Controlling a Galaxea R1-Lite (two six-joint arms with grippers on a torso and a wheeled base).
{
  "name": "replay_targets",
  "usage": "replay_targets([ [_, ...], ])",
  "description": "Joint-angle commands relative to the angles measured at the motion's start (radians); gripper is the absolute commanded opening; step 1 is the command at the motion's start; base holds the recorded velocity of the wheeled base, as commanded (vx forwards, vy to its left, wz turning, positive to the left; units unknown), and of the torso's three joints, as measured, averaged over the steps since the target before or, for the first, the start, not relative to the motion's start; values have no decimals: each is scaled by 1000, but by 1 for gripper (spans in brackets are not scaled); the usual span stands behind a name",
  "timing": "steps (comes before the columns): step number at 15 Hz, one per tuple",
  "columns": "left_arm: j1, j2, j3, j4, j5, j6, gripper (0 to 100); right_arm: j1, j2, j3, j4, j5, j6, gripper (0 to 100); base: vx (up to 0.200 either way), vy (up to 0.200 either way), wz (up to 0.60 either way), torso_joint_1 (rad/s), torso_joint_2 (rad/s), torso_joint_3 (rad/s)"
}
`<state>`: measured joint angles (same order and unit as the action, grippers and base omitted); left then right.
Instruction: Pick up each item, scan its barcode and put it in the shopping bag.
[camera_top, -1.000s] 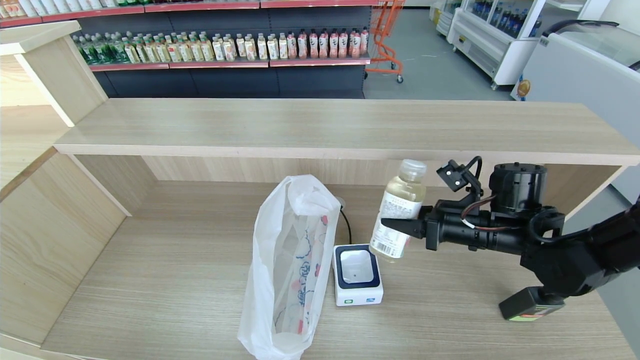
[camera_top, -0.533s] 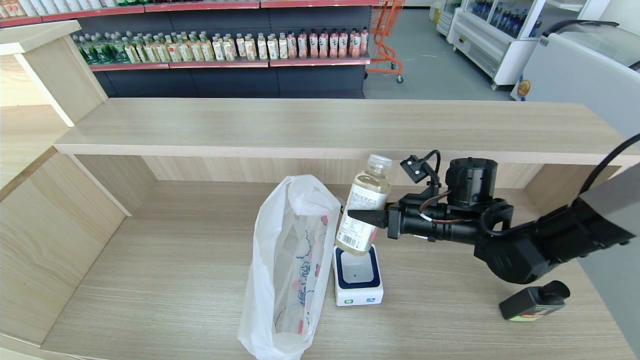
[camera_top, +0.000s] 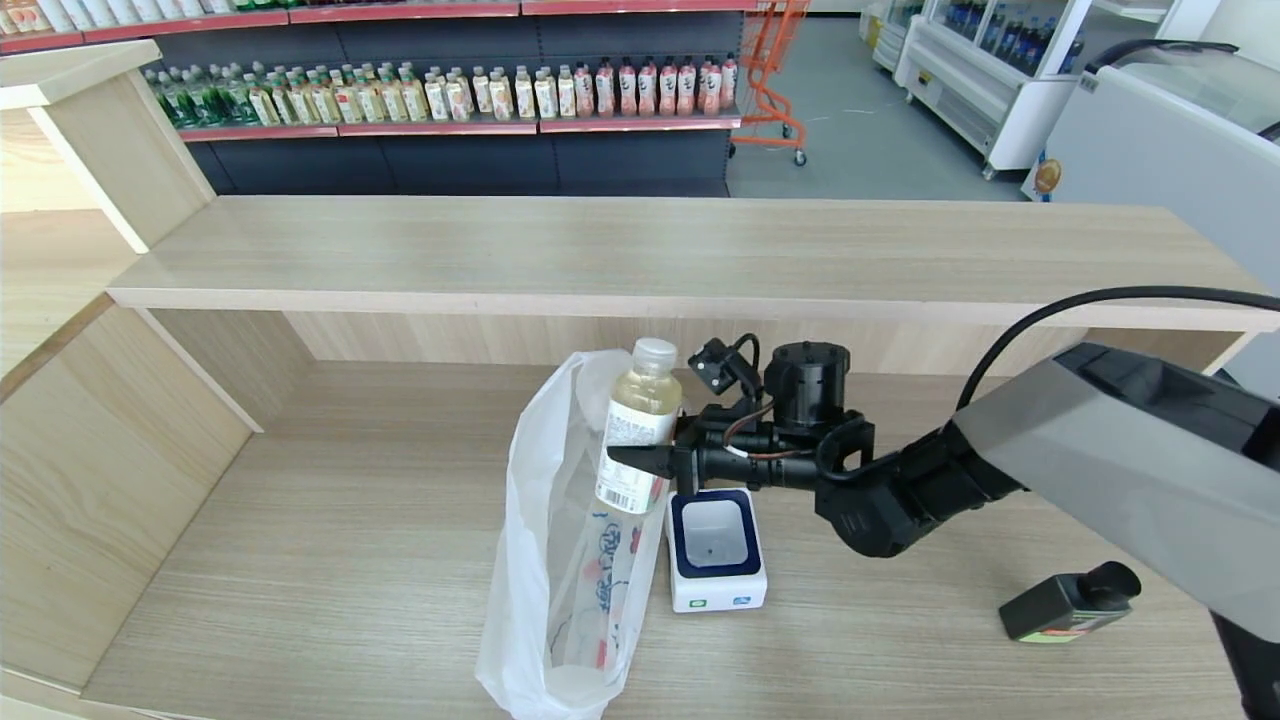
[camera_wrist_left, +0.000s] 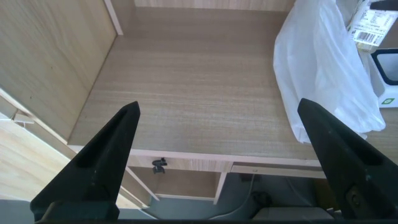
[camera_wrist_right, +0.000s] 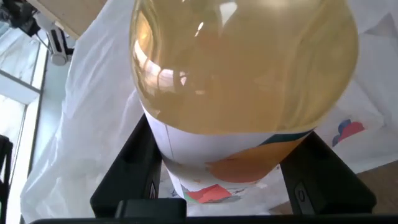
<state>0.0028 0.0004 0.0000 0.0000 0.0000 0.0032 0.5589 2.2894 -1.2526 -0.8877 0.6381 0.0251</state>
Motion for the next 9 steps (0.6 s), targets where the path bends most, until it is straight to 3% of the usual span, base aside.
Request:
replay_targets([
  [1,0,0,0,0,2,0,100,13,64,-16,-2,0,-51,0,0,0,0,0,0,0],
  [9,0,0,0,0,0,0,100,53,113,-73,27,0,-198,0,0,0,0,0,0,0],
])
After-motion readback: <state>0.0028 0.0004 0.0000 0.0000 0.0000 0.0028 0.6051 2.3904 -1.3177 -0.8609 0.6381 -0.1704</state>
